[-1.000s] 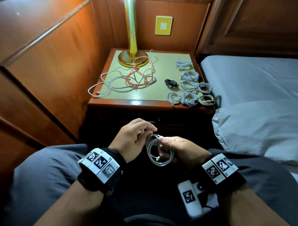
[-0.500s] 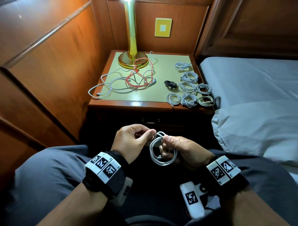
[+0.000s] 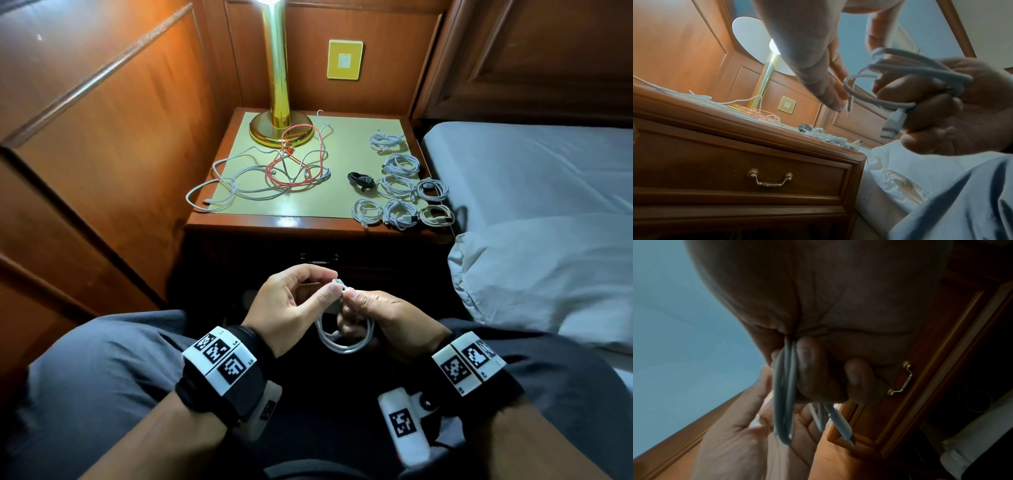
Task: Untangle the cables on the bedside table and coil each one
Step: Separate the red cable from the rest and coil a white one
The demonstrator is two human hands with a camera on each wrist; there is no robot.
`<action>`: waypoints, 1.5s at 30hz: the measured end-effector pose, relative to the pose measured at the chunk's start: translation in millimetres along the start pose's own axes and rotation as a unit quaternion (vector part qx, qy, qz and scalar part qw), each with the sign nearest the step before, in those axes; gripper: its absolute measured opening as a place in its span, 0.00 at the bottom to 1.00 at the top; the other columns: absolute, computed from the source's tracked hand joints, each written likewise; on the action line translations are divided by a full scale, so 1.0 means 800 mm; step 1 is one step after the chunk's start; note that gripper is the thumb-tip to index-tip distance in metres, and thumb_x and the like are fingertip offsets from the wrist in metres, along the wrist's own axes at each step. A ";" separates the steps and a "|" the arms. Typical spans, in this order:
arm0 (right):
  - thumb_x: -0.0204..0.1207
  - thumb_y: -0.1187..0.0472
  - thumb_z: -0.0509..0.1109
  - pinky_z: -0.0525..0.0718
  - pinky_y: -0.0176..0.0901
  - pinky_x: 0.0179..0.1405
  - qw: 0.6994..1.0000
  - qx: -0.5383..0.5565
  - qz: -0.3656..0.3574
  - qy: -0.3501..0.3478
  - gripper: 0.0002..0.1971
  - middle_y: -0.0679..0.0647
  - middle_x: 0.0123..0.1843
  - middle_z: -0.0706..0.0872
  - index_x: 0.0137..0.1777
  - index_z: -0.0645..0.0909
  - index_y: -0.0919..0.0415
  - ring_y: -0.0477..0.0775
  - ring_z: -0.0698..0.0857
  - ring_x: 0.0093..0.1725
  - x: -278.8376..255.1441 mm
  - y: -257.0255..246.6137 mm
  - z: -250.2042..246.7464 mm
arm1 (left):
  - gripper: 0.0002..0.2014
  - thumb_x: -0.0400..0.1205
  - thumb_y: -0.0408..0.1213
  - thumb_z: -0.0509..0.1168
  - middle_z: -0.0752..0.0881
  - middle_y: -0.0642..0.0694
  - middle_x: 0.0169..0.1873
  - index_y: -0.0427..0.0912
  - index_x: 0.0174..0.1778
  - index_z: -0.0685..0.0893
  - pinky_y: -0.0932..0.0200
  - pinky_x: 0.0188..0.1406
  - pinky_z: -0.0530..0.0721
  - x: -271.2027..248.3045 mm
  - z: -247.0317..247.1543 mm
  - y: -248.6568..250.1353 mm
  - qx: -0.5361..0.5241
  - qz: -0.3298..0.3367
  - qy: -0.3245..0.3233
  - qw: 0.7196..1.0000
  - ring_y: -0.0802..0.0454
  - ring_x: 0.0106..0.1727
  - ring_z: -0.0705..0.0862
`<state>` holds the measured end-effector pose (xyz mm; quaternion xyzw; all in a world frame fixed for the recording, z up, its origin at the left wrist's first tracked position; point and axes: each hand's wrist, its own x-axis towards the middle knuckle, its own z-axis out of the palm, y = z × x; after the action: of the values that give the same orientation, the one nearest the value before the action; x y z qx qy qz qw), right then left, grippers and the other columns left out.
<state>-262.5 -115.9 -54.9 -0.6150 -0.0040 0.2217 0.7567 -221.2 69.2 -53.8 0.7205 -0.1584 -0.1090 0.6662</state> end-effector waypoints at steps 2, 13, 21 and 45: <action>0.83 0.46 0.61 0.64 0.36 0.27 1.000 0.009 -0.006 0.005 0.20 0.56 0.32 0.70 0.47 0.80 0.65 0.50 0.65 0.29 0.002 0.000 -0.004 | 0.19 0.73 0.51 0.78 0.93 0.46 0.48 0.45 0.55 0.89 0.44 0.57 0.89 -0.001 -0.002 -0.001 0.021 -0.007 -0.039 0.999 0.47 0.51 0.92; 0.85 0.47 0.59 0.73 0.34 0.34 0.991 -0.085 -0.082 0.068 0.22 0.48 0.28 0.77 0.33 0.76 0.59 0.44 0.74 0.30 0.014 -0.002 -0.012 | 0.07 0.78 0.35 0.73 0.91 0.45 0.40 0.38 0.50 0.87 0.49 0.49 0.88 0.008 -0.001 -0.009 0.008 -0.020 -0.050 0.999 0.51 0.41 0.89; 0.84 0.42 0.59 0.76 0.40 0.39 0.979 -0.149 -0.094 0.106 0.24 0.49 0.32 0.81 0.42 0.81 0.63 0.44 0.78 0.33 0.021 0.006 -0.012 | 0.15 0.71 0.29 0.74 0.90 0.46 0.41 0.36 0.52 0.81 0.62 0.45 0.86 0.004 0.005 -0.007 -0.120 -0.048 -0.057 0.990 0.54 0.42 0.88; 0.84 0.44 0.58 0.71 0.40 0.33 0.959 -0.219 -0.085 0.157 0.21 0.44 0.27 0.77 0.36 0.81 0.55 0.42 0.74 0.29 0.018 0.013 0.000 | 0.13 0.82 0.49 0.60 0.73 0.54 0.26 0.50 0.34 0.69 0.53 0.27 0.75 0.004 -0.002 -0.008 0.391 0.150 0.015 0.908 0.51 0.28 0.74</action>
<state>-252.7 -109.1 -68.3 -0.7898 0.0139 0.0511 0.6111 -217.4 69.9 -59.9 0.8926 -0.2846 0.0730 0.3420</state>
